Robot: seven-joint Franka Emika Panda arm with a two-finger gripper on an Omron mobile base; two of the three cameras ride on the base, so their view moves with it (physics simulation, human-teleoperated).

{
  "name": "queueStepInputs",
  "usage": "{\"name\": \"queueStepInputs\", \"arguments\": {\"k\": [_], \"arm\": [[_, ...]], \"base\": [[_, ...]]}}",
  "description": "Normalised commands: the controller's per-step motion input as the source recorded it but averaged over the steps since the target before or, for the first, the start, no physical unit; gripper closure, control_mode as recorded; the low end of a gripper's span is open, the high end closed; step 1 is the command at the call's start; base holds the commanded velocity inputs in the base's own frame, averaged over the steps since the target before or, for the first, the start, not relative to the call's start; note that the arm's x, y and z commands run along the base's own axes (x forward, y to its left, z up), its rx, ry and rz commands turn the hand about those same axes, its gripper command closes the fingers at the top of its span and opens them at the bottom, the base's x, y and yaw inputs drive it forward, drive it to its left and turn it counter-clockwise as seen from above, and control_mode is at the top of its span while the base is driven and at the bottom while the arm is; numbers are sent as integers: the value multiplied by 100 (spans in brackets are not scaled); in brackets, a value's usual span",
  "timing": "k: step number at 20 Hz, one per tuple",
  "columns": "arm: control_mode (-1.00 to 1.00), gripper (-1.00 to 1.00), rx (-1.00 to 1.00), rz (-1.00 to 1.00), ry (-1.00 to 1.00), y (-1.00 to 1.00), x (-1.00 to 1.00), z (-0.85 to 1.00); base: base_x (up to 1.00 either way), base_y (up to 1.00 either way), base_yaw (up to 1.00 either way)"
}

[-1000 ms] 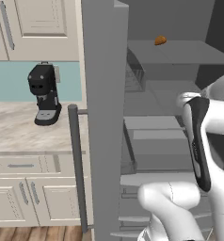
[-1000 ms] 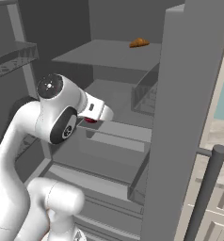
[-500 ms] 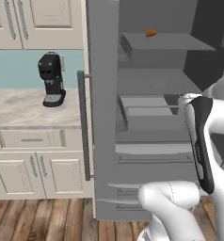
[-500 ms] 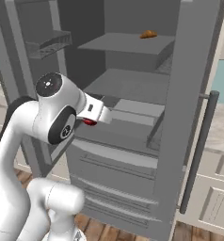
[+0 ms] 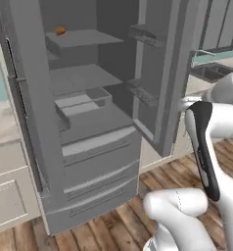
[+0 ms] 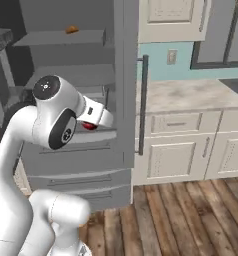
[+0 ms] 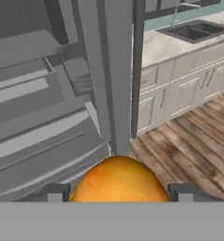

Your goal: Pick the apple and peach from the fridge and place them on the plate next to the blender to make a fruit smoothie.

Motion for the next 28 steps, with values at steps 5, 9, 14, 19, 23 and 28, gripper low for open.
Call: {"name": "queueStepInputs", "arguments": {"k": [5,9,14,19,23,28], "arm": [[100,100,0,0,0,0,0,0],[100,100,0,0,0,0,0,0],[100,100,0,0,0,0,0,0],[100,100,0,0,0,0,0,0],[100,100,0,0,0,0,0,0],[100,100,0,0,0,0,0,0]], "base": [[-9,-8,-90],[0,-38,-84],[0,-64,-79],[4,-77,-73],[27,-81,-64],[88,-63,-44]]}}
